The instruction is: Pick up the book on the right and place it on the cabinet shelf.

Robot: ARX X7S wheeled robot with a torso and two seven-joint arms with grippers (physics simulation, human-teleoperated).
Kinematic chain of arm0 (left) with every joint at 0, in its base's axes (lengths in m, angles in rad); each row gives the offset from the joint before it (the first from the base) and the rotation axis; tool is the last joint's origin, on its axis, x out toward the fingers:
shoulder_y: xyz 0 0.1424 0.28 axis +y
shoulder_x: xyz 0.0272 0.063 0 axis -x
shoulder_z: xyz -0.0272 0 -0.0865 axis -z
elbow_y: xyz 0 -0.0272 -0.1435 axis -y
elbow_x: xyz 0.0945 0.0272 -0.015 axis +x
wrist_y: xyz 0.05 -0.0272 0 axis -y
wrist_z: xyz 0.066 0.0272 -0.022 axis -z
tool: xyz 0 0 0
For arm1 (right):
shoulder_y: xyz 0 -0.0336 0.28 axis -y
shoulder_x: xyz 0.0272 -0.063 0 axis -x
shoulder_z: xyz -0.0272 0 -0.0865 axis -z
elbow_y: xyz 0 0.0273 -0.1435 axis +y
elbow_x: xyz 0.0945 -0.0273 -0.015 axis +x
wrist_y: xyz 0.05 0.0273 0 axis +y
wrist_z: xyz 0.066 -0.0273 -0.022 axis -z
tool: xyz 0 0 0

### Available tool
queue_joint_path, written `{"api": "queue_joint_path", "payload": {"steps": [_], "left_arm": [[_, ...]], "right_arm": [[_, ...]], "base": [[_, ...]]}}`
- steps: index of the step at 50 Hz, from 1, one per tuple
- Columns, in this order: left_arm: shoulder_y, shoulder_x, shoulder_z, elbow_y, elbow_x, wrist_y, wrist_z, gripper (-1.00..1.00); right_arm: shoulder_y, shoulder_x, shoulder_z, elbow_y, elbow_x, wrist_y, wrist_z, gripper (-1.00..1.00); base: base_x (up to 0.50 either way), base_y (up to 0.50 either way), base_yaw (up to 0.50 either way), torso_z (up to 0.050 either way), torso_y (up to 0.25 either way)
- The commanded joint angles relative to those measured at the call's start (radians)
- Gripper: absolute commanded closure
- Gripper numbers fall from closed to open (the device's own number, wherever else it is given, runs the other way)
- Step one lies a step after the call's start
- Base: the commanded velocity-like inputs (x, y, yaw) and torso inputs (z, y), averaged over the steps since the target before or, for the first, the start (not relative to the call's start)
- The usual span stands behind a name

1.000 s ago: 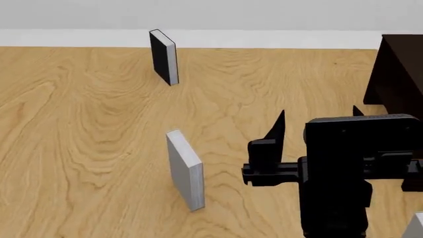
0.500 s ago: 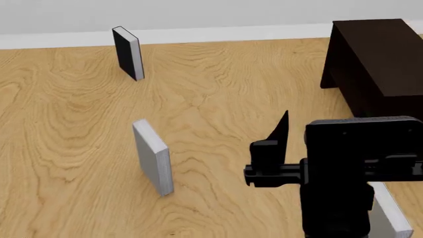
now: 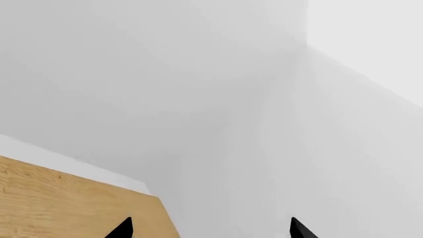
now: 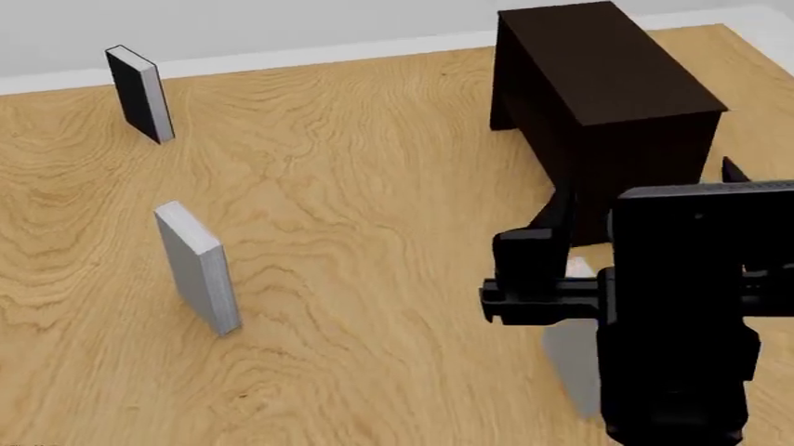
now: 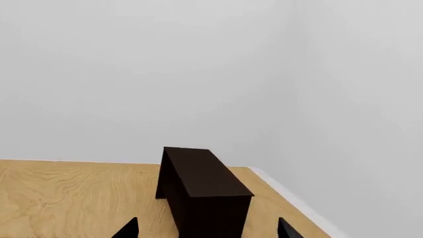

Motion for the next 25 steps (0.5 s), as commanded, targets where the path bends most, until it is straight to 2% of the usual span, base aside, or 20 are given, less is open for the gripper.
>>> {"api": "queue_joint_path", "payload": {"steps": [1, 25], "left_arm": [[0.005, -0.007, 0.008, -0.003, -0.006, 0.006, -0.008, -1.00], [0.018, -0.017, 0.021, -0.007, -0.016, 0.024, -0.018, -1.00]], "right_arm": [[0.009, -0.002, 0.015, -0.013, 0.009, 0.020, 0.001, -1.00], [-0.012, -0.011, 0.020, -0.007, 0.028, 0.008, -0.001, -1.00]], "base": [[-0.19, 0.05, -0.45, 0.000, 0.000], [-0.18, 0.05, -0.29, 0.000, 0.000]]}}
